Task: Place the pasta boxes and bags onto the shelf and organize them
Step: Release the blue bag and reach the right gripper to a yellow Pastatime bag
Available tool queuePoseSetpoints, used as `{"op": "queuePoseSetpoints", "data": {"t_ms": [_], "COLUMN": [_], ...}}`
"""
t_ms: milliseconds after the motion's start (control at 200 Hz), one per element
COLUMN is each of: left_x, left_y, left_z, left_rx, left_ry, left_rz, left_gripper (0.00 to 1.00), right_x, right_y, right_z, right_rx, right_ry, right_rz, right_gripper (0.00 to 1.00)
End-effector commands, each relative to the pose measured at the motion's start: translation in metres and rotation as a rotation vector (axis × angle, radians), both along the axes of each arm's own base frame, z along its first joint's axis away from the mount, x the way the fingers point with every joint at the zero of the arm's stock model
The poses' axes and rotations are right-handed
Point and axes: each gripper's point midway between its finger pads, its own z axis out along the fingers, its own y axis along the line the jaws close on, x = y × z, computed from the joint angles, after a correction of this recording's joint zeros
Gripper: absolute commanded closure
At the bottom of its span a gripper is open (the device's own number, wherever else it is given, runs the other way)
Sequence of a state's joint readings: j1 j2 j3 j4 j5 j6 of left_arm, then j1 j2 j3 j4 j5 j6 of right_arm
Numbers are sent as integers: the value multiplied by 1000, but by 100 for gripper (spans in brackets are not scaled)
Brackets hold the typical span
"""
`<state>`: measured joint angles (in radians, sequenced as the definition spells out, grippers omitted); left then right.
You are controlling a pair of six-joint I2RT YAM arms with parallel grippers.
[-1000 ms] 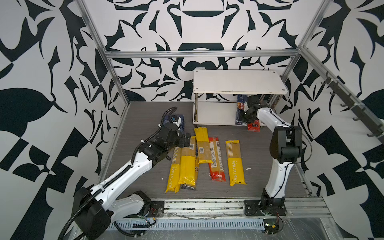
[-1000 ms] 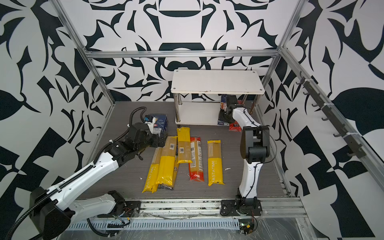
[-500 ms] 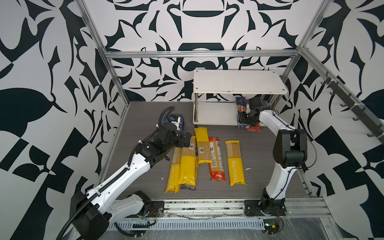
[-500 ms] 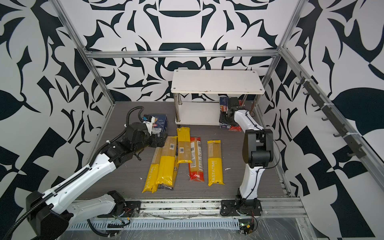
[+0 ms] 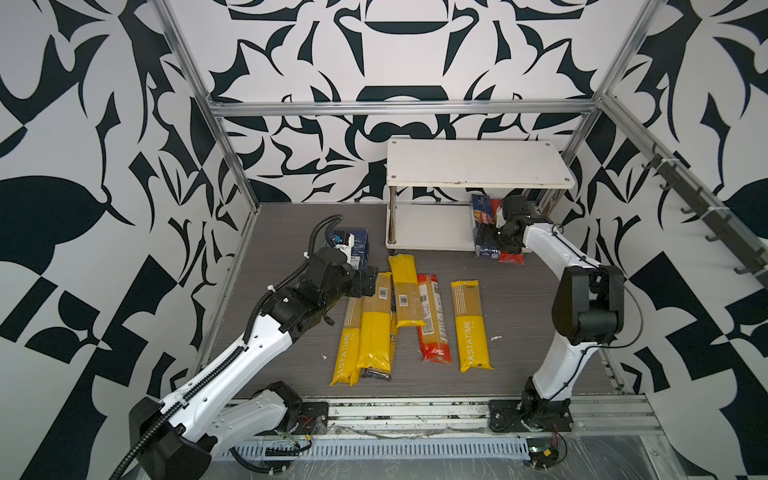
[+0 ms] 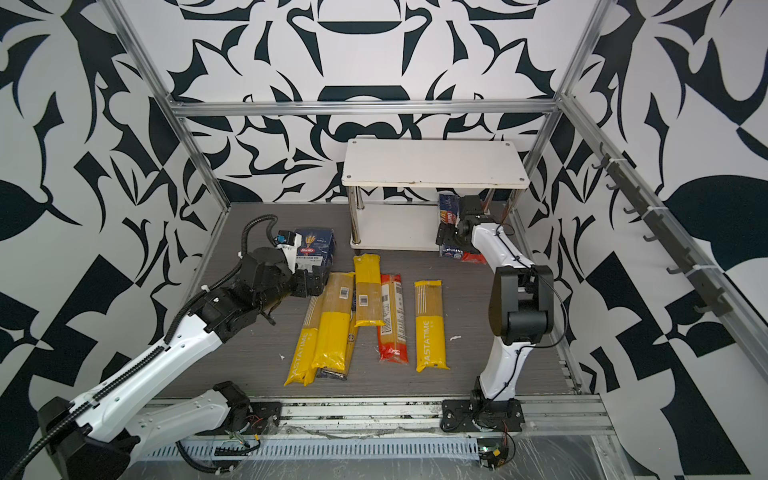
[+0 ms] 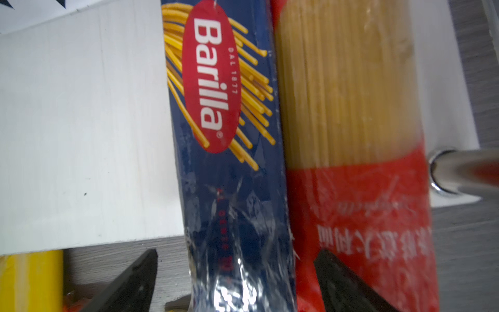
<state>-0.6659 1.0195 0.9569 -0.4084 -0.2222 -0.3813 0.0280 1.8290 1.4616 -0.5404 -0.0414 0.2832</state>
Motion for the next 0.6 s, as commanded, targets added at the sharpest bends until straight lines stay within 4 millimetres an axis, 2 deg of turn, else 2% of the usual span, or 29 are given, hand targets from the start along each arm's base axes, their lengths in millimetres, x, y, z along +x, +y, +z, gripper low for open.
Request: {"op": "queuePoseSetpoints", "data": {"t_ms": [0, 165, 290, 520, 595], "left_x": [-8, -19, -28, -48, -54], "left_y": [14, 25, 35, 49, 54], "left_z": [1, 0, -9, -20, -22], "left_rx": [6, -3, 4, 4, 3], "left_ry": [4, 1, 17, 69, 76], "left_rz": [36, 54, 71, 86, 92], "left_gripper": [1, 1, 1, 1, 1], "right_x": [-11, -31, -55, -115, -138], "right_y": [4, 13, 33, 82, 110], "right_z": [28, 43, 48, 45, 45], "right_rx": [17, 20, -4, -3, 18], "right_ry": [-61, -70, -71, -54, -58], "right_rz": [-11, -6, 23, 114, 175], "right_gripper": [2, 0, 0, 0, 0]}}
